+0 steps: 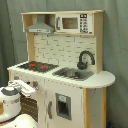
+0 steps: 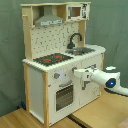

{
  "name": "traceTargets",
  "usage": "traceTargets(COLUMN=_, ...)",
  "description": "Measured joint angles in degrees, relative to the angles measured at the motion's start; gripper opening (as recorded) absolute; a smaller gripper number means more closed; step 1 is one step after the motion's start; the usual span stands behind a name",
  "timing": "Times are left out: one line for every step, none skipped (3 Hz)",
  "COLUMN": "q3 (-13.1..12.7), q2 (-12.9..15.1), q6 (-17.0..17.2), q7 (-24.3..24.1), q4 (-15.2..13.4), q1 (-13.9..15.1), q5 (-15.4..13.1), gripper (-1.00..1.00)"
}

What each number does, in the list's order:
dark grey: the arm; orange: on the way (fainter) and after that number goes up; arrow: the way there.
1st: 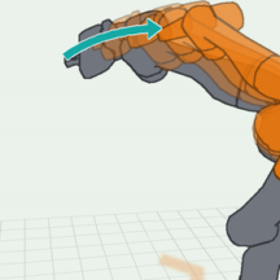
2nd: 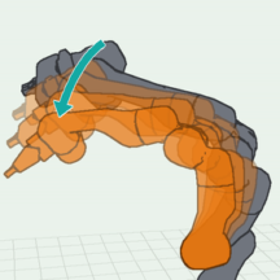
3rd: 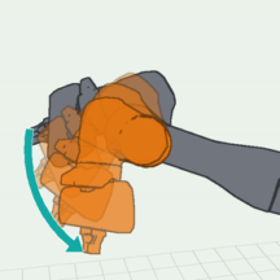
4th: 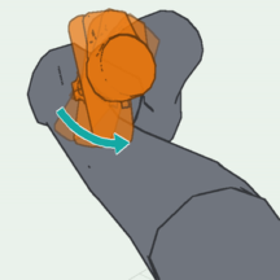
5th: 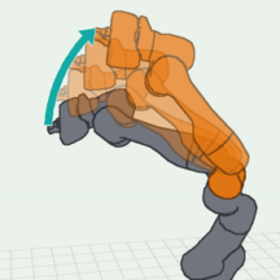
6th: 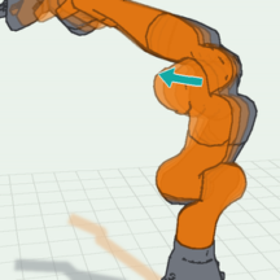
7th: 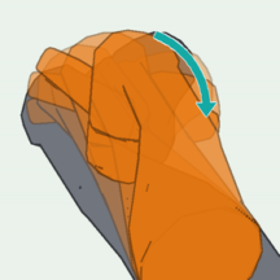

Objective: Play with the kitchen

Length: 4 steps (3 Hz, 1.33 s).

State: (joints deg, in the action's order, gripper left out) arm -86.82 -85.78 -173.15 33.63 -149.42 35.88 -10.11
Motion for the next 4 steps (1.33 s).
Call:
traceTargets(q3=3.7, q2=0.0, q6=0.0, q7=2.5, q4=0.7, q1=-3.5, q5=0.0, gripper=1.0)
traceTargets(q3=7.7, q2=0.2, q6=0.0, q7=7.4, q4=0.7, q1=-5.5, q5=0.0, gripper=1.0)
traceTargets(q3=10.5, q2=1.1, q6=0.0, q7=13.0, q4=1.2, q1=-6.2, q5=0.0, gripper=1.0)
traceTargets(q3=12.7, q2=2.5, q6=0.0, q7=18.0, q4=3.1, q1=-6.2, q5=0.0, gripper=1.0)
